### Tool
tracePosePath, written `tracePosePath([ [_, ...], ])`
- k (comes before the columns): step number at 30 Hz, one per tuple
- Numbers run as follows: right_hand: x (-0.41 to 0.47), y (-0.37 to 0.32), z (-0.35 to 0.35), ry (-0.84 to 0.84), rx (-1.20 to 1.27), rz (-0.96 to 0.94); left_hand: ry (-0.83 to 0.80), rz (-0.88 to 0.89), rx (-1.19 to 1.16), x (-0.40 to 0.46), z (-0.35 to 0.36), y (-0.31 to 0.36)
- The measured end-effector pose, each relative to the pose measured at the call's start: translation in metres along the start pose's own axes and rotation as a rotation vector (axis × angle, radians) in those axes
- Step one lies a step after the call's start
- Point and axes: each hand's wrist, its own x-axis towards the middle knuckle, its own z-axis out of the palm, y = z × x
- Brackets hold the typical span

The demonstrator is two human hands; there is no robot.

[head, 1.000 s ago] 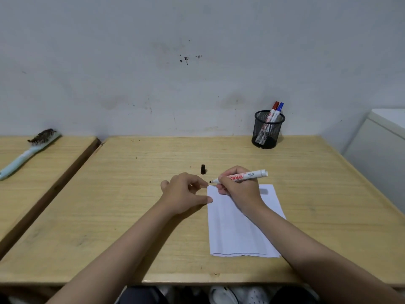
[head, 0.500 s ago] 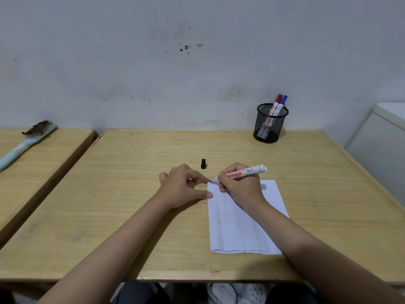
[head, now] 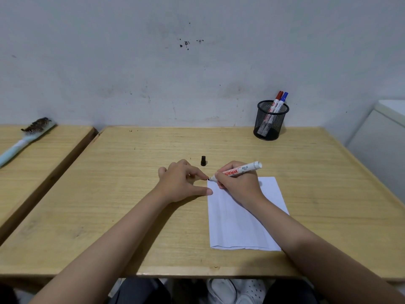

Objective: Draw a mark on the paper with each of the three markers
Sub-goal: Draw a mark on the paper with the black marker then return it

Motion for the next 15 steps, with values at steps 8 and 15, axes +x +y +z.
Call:
tracePosePath([
  [8, -0.002, -0.002, -0.005, 0.063, 0.176, 0.028, 0.019, 0.005, 0.017, 0.0, 0.001, 0.0],
  [15, -0.003, -0.013, -0.01, 0.146, 0.497, 0.124, 0.041, -0.002, -0.214, 0.009, -0.002, 0.006],
])
